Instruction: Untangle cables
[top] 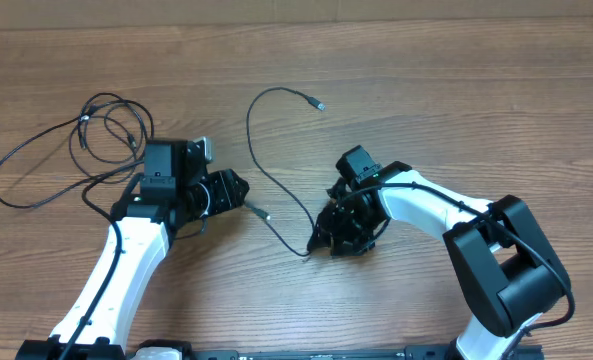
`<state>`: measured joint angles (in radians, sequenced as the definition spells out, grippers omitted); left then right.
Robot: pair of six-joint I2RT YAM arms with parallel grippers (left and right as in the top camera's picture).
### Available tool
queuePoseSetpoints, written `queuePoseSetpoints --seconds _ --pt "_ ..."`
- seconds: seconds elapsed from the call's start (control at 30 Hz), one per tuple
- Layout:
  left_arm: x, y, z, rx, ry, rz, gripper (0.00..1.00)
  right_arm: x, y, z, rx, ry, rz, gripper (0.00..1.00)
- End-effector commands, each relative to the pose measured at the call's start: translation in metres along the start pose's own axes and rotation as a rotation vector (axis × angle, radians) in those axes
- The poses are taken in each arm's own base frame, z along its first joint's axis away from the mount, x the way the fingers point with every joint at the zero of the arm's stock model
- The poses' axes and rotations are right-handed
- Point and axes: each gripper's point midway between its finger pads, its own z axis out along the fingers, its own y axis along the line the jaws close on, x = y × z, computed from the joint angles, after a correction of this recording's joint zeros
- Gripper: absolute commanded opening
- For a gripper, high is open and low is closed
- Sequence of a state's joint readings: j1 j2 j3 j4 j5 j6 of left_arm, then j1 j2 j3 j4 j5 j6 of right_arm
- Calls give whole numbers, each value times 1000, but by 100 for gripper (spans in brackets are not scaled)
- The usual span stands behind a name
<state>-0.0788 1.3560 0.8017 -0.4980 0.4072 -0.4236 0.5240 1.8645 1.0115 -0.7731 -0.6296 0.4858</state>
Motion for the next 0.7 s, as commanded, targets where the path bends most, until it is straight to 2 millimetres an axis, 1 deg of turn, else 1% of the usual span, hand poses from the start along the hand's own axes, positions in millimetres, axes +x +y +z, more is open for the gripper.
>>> queuePoseSetpoints --seconds 0.0,0.13,0.2,0.23,0.3,0.33,0.4,0.47,0.53,0.57,0.67 --pt "0 13 5 -74 2 1 61 1 -7 -6 9 1 -40 57" --pt "0 18 14 -86 12 -13 64 -3 -7 -7 2 -12 -44 57" --pt "1 21 22 -89 27 -40 62 -5 -6 -7 -1 -18 -50 57" --pt "2 23 25 -93 35 -52 56 -5 -6 -7 -1 -18 -52 57" --pt "4 26 35 -98 50 -63 36 -5 -6 -7 -1 -18 -53 57" --pt "2 27 39 -96 48 -63 30 -5 -6 -7 -1 -18 -53 58" --pt "-7 26 45 -82 19 -50 20 -5 -6 -7 -1 -18 -53 58" --pt "-19 19 43 -55 -24 -34 14 -5 -6 -7 0 -18 -52 58" --pt "-35 9 38 -24 -72 -14 13 -5 -6 -7 3 -20 -52 58" --pt "-43 4 36 -15 -91 -5 13 -5 -7 -7 8 -22 -52 60" --pt "-63 -14 25 18 -126 33 15 -8 -13 -7 41 -40 -51 72"
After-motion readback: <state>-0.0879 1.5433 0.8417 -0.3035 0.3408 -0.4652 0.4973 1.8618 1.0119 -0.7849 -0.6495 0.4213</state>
